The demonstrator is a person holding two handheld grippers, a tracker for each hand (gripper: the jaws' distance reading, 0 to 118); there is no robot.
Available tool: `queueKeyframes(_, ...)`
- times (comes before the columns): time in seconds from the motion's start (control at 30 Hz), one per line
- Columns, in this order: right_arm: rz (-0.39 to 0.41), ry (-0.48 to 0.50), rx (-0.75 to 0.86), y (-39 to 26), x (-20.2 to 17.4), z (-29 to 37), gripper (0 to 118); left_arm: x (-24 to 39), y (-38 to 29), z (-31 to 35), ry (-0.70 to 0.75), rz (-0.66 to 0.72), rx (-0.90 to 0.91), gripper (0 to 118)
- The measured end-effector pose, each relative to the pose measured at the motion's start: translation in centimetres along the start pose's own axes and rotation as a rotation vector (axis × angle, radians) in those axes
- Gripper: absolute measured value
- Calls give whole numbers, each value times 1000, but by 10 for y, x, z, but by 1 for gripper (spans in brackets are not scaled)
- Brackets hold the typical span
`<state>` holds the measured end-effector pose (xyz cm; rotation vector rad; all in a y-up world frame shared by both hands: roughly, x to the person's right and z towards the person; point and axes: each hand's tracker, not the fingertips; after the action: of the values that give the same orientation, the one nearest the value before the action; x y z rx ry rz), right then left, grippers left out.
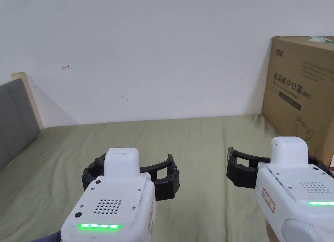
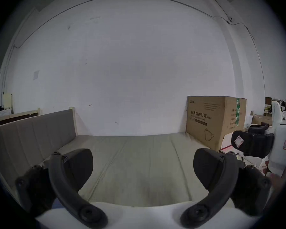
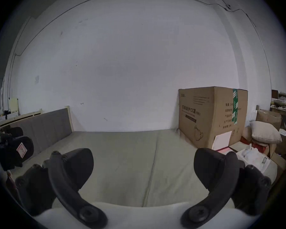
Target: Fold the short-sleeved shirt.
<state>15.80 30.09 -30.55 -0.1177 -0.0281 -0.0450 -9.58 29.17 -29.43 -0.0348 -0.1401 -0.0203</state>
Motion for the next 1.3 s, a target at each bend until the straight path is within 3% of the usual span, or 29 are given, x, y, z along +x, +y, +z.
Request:
queueKeyframes(0.43,24,14,-15,-2,-5,1,118,-7,15,-1,-28,63,-18,118)
queueKeyframes(0.67,14,24,-25,-1,-8,3,118,-6,20,-3,40,60,-42,118)
queueKeyframes(0.93,14,32,-48,-5,-12,2,118,-12,23,4,-34,90,-23,118)
queueKeyframes(1.3,29,45,-69,-9,-16,2,118,-9,19,11,-26,151,-28,118)
